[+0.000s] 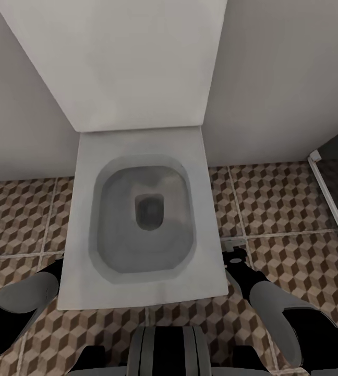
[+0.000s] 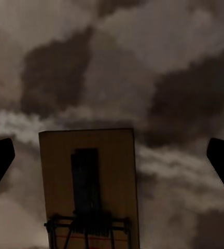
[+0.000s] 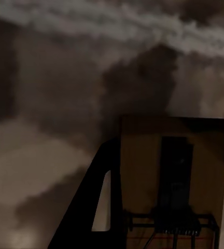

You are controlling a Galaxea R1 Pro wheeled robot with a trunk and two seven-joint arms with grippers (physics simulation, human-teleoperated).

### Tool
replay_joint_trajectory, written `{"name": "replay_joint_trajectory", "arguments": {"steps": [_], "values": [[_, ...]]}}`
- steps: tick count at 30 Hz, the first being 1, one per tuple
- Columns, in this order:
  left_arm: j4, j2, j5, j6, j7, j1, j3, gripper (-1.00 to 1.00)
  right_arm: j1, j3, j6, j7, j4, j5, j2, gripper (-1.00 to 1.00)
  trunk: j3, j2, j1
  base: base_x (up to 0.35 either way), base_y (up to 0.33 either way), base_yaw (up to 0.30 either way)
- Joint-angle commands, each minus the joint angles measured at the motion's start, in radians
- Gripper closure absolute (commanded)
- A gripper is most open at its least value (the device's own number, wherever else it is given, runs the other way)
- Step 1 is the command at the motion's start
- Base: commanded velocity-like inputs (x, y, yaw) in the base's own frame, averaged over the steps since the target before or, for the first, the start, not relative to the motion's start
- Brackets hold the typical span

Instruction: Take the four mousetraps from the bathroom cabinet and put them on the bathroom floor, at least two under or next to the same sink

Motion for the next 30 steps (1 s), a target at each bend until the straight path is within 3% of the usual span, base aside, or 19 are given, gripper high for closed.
{"name": "replay_joint_trajectory", "arguments": {"steps": [1, 30], "values": [[-0.002, 0.001, 0.007, -0.004, 0.004, -0.001, -0.007, -1.00, -0.001, -0.001, -0.002, 0.003, 0.000, 0.005, -0.003, -1.00, -0.001, 0.000, 0.011, 0.000, 0.000, 0.000], [-0.002, 0.002, 0.007, -0.006, 0.004, -0.001, -0.007, -1.00, -0.001, -0.001, 0.000, 0.003, 0.000, 0.005, -0.005, -1.00, -0.001, 0.000, 0.011, 0.000, 0.000, 0.000]]}}
